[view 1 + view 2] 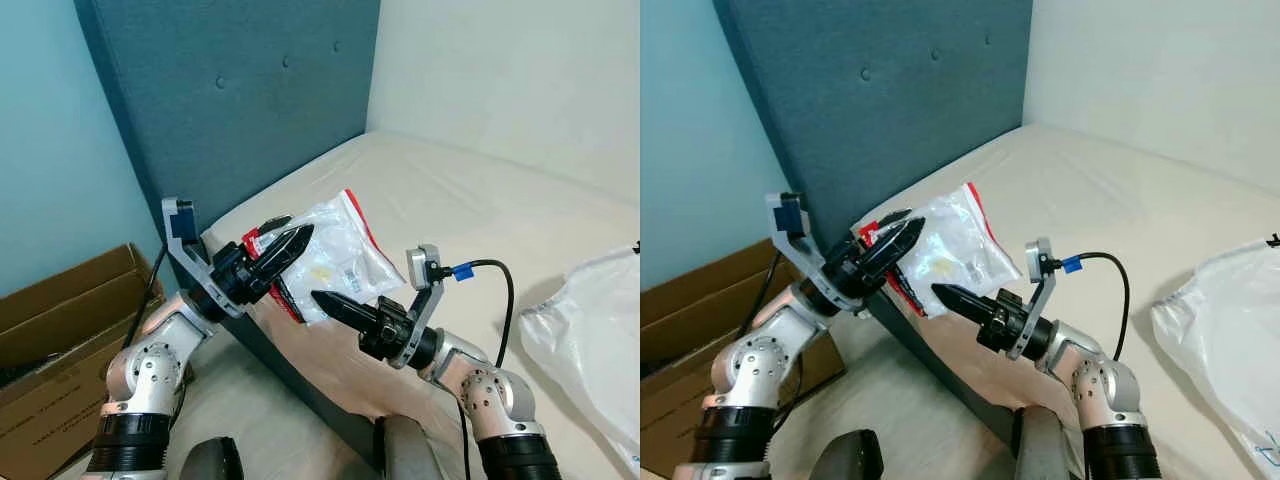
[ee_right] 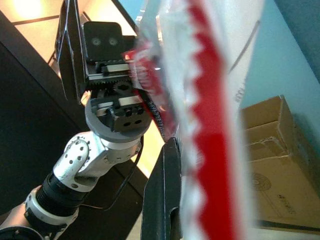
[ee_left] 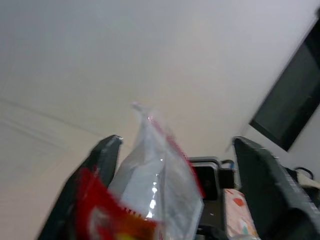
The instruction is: Clean up the room
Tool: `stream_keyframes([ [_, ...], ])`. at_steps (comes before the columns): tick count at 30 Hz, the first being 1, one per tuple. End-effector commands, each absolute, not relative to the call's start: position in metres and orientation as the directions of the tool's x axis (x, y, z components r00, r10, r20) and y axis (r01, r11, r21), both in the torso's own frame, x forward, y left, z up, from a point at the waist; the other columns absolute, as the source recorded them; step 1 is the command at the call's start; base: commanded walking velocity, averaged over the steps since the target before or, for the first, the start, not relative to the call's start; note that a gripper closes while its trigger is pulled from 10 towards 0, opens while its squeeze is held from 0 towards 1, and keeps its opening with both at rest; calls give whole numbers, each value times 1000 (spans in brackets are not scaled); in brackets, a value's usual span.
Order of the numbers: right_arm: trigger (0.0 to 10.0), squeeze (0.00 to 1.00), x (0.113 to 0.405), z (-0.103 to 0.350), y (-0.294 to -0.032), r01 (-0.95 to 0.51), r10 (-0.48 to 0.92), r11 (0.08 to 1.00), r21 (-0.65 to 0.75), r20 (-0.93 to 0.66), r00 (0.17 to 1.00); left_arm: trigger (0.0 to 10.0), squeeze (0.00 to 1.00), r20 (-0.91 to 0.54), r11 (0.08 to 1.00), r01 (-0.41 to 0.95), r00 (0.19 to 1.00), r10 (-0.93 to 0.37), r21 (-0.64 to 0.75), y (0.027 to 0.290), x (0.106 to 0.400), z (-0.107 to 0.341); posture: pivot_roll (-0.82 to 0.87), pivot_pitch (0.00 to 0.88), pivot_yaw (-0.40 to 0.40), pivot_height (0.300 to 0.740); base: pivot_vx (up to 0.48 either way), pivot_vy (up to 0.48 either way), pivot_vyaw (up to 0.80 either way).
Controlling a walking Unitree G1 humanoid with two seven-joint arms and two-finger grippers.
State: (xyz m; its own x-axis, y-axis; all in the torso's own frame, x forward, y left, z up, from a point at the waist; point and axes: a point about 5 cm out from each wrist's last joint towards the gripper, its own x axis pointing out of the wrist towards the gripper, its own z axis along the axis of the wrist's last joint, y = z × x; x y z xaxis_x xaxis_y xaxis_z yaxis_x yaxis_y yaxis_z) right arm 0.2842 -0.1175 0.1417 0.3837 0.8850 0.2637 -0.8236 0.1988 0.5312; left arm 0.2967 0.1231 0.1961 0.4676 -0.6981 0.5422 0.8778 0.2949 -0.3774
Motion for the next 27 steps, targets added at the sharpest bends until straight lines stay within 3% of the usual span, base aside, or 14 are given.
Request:
stream_keyframes([
  [1,0,0,285,144,-117,-827,884,212,520,258,389,0,0,533,270,892,436,-725,-362,121,293,194,-74,0,-7,550,0,0,0],
  [6,0,0,292,153,-116,-836,856,224,501,309,414,0,0,475,199,915,356,-805,-350,112,281,182,-68,0,-13,550,0,0,0],
  [18,0,0,295,158,-116,-837,841,231,496,331,429,0,0,436,234,914,368,-821,-331,109,284,176,-69,0,-14,550,0,0,0],
  [19,8471,0,295,157,-116,-840,840,247,483,325,435,0,0,437,242,911,377,-817,-332,109,285,175,-72,0,-13,550,0,0,0],
  [20,10000,0,296,156,-116,-837,837,266,478,318,447,0,0,436,252,909,384,-814,-331,110,286,175,-73,0,-12,550,0,0,0],
  [26,10000,0,303,152,-121,-804,800,334,492,303,517,0,0,436,290,898,418,-797,-331,111,290,175,-75,0,-11,550,0,0,0],
  [27,10000,431,307,150,-124,-782,775,365,506,299,556,0,0,437,308,891,435,-788,-333,112,292,175,-75,0,-11,550,0,0,0],
])
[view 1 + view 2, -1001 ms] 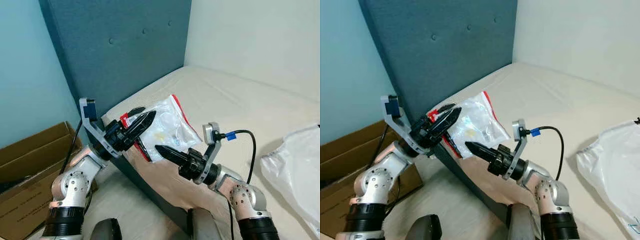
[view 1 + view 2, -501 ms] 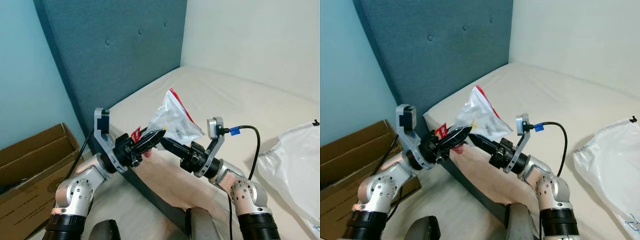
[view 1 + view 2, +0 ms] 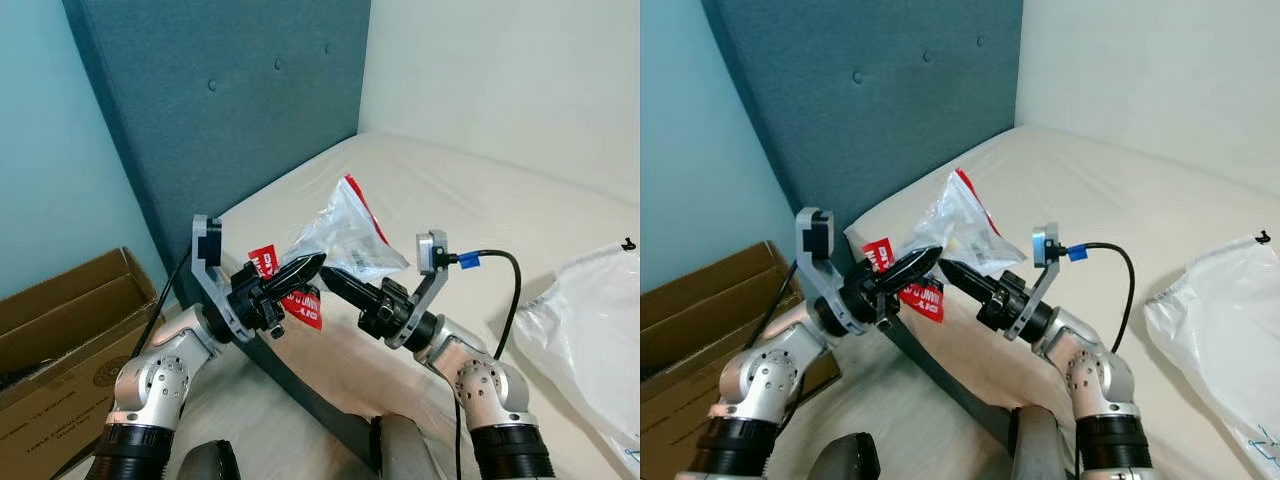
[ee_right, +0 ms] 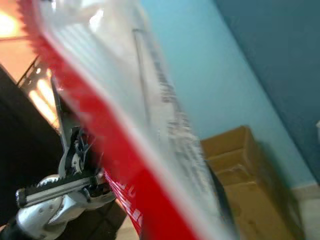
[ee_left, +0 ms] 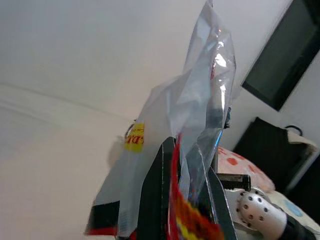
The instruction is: Clean up the room
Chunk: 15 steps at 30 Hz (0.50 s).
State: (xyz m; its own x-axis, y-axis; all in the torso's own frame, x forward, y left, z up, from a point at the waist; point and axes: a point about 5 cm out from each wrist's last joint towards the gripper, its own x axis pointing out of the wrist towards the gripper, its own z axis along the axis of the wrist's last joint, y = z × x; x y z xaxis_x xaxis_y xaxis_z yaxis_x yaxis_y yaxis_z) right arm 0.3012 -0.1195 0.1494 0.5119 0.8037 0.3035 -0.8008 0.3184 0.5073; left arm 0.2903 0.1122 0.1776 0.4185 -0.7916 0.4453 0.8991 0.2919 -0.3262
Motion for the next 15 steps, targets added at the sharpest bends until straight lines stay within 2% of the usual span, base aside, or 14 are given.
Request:
stream_keyframes([
  [1,10000,1000,310,150,-129,-763,748,384,520,309,587,0,0,436,341,877,467,-769,-338,114,296,174,-75,0,-12,550,0,0,0],
  [3,10000,1000,314,150,-136,-739,707,409,536,327,628,0,0,421,430,829,554,-718,-359,121,306,170,-74,0,-13,550,0,0,0],
  [4,10000,1000,314,150,-136,-739,707,409,536,327,628,0,0,421,430,829,554,-718,-359,121,306,170,-74,0,-13,550,0,0,0],
  [7,10000,1000,324,142,-161,-620,564,518,590,309,766,0,0,364,606,642,766,-529,-470,147,325,151,-78,0,-13,550,0,0,0],
  [10,10000,1000,326,140,-168,-581,522,549,601,297,800,0,0,341,637,582,813,-472,-506,155,329,145,-78,0,-13,550,0,0,0],
  [12,10000,1000,335,132,-196,-393,327,683,616,223,918,0,0,260,689,433,901,-346,-581,175,331,123,-84,0,-10,550,0,0,0],
  [13,10000,1000,335,132,-196,-393,327,683,616,223,918,0,0,260,689,433,901,-346,-581,175,331,123,-84,0,-10,550,0,0,0],
  [14,10000,1000,337,126,-209,-291,256,791,538,140,956,0,0,197,716,343,939,-282,-608,186,329,109,-84,0,-8,550,0,0,0],
  [15,10000,1000,337,126,-209,-291,256,791,538,140,956,0,0,197,716,343,939,-282,-608,186,329,109,-84,0,-8,550,0,0,0],
])
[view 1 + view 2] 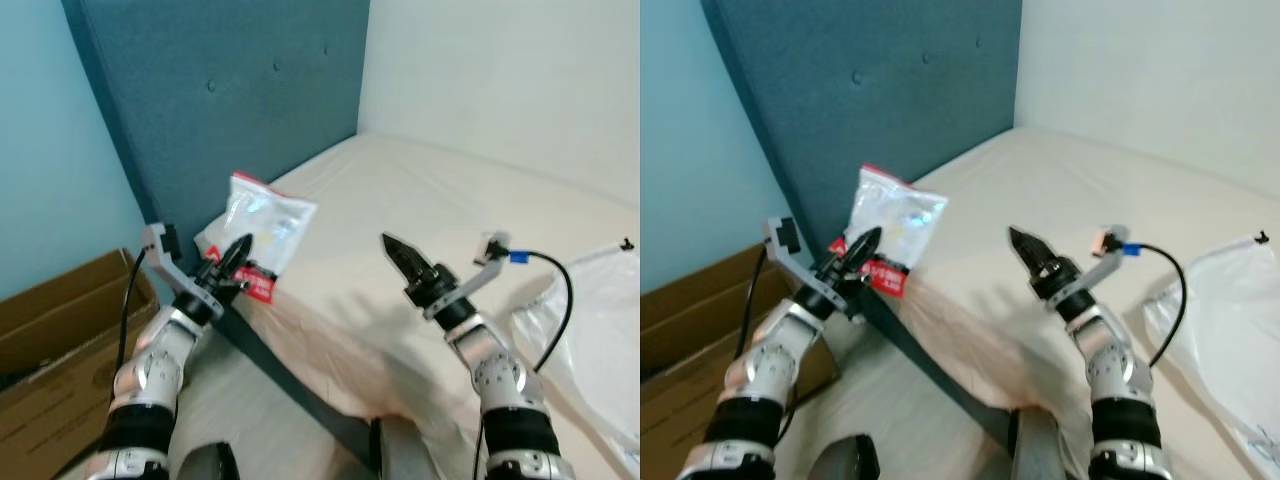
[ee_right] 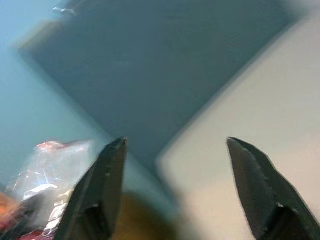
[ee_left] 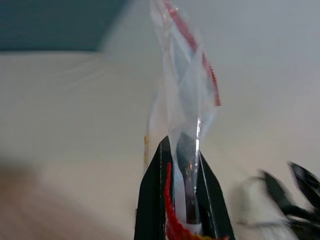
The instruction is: Clean up the room
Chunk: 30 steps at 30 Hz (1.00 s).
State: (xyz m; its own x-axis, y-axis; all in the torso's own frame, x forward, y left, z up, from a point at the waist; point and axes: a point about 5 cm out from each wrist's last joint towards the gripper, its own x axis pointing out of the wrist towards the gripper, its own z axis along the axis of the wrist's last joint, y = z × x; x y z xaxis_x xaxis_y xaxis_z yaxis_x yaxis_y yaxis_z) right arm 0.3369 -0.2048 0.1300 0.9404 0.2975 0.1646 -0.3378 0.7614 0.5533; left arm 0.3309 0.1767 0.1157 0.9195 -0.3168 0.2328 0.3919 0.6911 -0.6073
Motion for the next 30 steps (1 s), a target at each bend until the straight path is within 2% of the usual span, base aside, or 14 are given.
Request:
stream_keyframes([
  [1,10000,1000,338,122,-217,-221,212,882,417,68,975,0,0,138,736,260,965,-223,-626,195,326,96,-85,0,-7,550,0,0,0],
  [4,10000,1000,339,114,-234,-96,89,994,-46,-135,987,0,0,41,749,143,987,-153,-647,209,314,73,-71,0,-10,550,0,0,0],
  [5,10000,1000,339,114,-234,-96,89,994,-46,-135,987,0,0,41,749,143,987,-153,-647,209,314,73,-71,0,-10,550,0,0,0],
  [7,10000,1000,339,113,-256,1,-95,929,-371,-234,968,0,0,3,757,116,989,-150,-643,210,308,61,-59,0,-16,550,0,0,0],
  [8,10000,1000,339,113,-256,1,-95,929,-371,-234,968,0,0,3,757,116,989,-150,-643,210,308,61,-59,0,-16,550,0,0,0],
  [10,10000,1000,337,122,-276,29,-219,799,-601,-246,944,0,0,-46,764,72,990,-132,-641,213,299,46,-58,0,-19,550,0,0,0],
  [18,10000,988,329,147,-270,-110,-97,747,-655,-271,958,0,0,-128,765,16,984,-127,-643,209,284,22,-79,0,-22,550,0,0,0],
  [19,10000,318,328,148,-268,-135,-80,738,-661,-285,955,0,0,-124,764,26,983,-138,-644,207,285,22,-81,0,-23,550,0,0,-769],
  [20,10000,0,327,148,-267,-144,-74,736,-661,-290,954,3294,0,-122,768,39,981,-152,-640,203,288,23,-84,0,-22,550,0,0,-775],
  [22,10000,0,326,148,-266,-148,-73,733,-664,-294,953,3294,0,-120,770,48,980,-161,-636,200,289,23,-84,0,-22,550,0,0,-775],
  [23,10000,0,325,148,-267,-155,-84,727,-669,-311,947,4902,0,-110,770,67,978,-176,-635,197,291,25,-89,0,-19,550,0,0,-775],
  [24,10000,0,325,148,-267,-155,-84,727,-669,-311,947,4902,0,-110,770,67,978,-176,-635,197,291,25,-89,0,-19,550,0,0,-775],
  [26,10000,0,319,151,-272,-186,-111,709,-680,-368,923,10000,0,-91,772,115,972,-218,-625,187,296,29,-100,0,-19,550,0,0,-772],
  [30,10000,0,312,158,-277,-209,-153,687,-696,-419,895,10000,0,-81,774,146,966,-246,-616,181,298,30,-104,0,-19,550,0,0,-769],
])
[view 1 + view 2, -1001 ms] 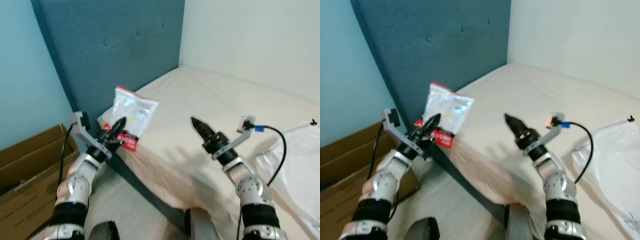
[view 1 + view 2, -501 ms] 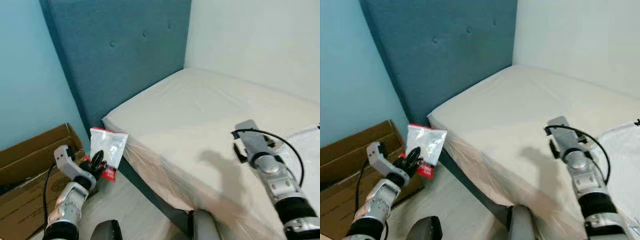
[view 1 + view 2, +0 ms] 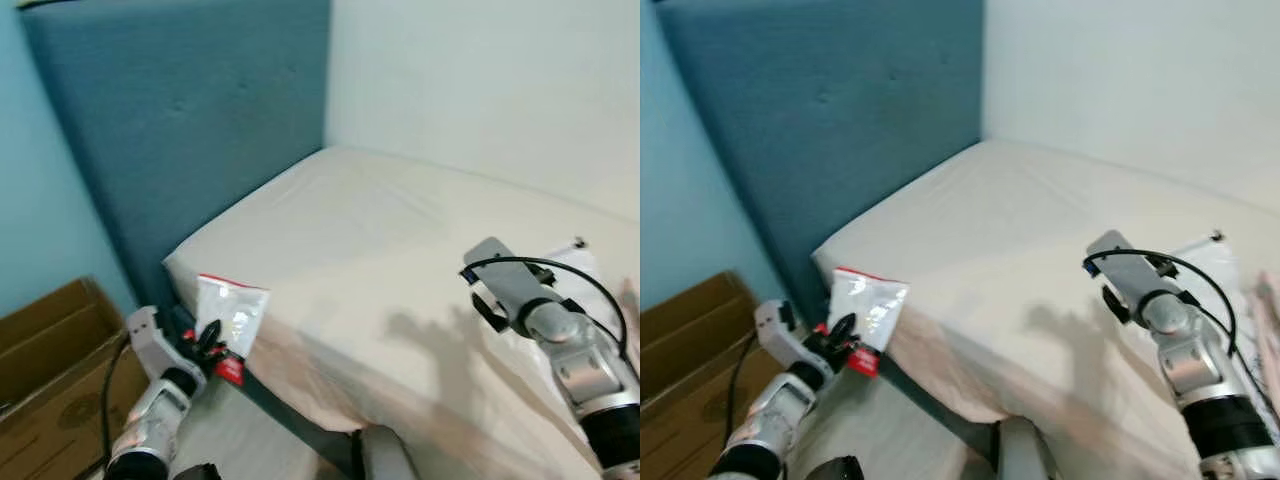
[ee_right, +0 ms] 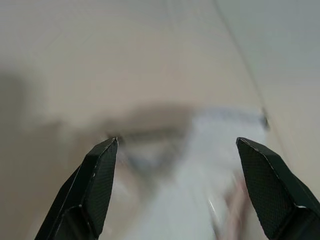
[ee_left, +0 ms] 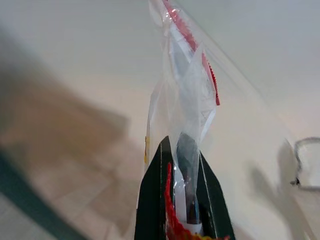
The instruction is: Clean up the room
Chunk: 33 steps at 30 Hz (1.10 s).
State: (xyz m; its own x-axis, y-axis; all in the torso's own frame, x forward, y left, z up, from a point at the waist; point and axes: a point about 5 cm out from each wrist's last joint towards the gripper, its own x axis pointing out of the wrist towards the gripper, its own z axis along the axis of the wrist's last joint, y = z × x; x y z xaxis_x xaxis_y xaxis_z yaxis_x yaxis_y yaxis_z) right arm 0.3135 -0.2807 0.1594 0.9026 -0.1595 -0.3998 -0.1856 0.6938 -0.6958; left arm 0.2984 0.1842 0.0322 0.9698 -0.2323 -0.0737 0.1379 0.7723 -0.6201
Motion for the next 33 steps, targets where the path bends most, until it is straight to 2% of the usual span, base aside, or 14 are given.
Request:
stream_keyframes([
  [1,10000,0,308,163,-280,-219,-173,677,-703,-440,881,10000,0,-80,774,152,964,-252,-614,179,298,30,-108,0,-21,550,0,0,-763],
  [4,10000,0,302,168,-284,-233,-197,668,-707,-470,860,10000,0,-80,775,159,962,-261,-612,176,298,29,-115,0,-23,550,0,0,-756],
  [6,10000,0,295,153,-281,-277,-161,727,-628,-549,820,10000,0,-81,776,168,959,-271,-609,173,298,28,-120,0,-26,550,0,0,-744],
  [9,10000,0,291,142,-277,-301,-135,752,-587,-583,801,10000,0,-81,775,170,958,-274,-608,171,298,28,-116,0,-28,550,0,0,-248],
  [12,10000,0,281,108,-268,-375,-86,776,-507,-675,733,10000,0,-80,776,177,957,-280,-605,169,297,27,-118,0,-28,550,0,0,0],
  [16,10000,0,277,88,-260,-405,-43,794,-454,-705,707,10000,0,-83,780,181,955,-286,-599,168,296,26,-116,0,-27,550,0,0,0],
  [17,10000,0,273,71,-258,-423,-43,788,-447,-725,687,10000,0,-86,784,188,952,-293,-591,167,295,25,-107,0,-31,550,0,0,0],
  [24,10000,0,267,54,-266,-400,-121,779,-483,-742,660,10000,0,-91,793,193,950,-298,-578,168,292,23,-95,3,-31,550,0,0,0],
  [28,10000,0,269,59,-285,-353,-262,706,-613,-690,674,10000,0,-92,797,195,950,-298,-571,172,287,21,-81,17,-31,550,0,0,0],
  [33,10000,0,271,64,-289,-339,-291,679,-651,-663,689,10000,0,-96,799,193,950,-298,-569,173,286,20,-82,23,-28,550,0,0,0],
])
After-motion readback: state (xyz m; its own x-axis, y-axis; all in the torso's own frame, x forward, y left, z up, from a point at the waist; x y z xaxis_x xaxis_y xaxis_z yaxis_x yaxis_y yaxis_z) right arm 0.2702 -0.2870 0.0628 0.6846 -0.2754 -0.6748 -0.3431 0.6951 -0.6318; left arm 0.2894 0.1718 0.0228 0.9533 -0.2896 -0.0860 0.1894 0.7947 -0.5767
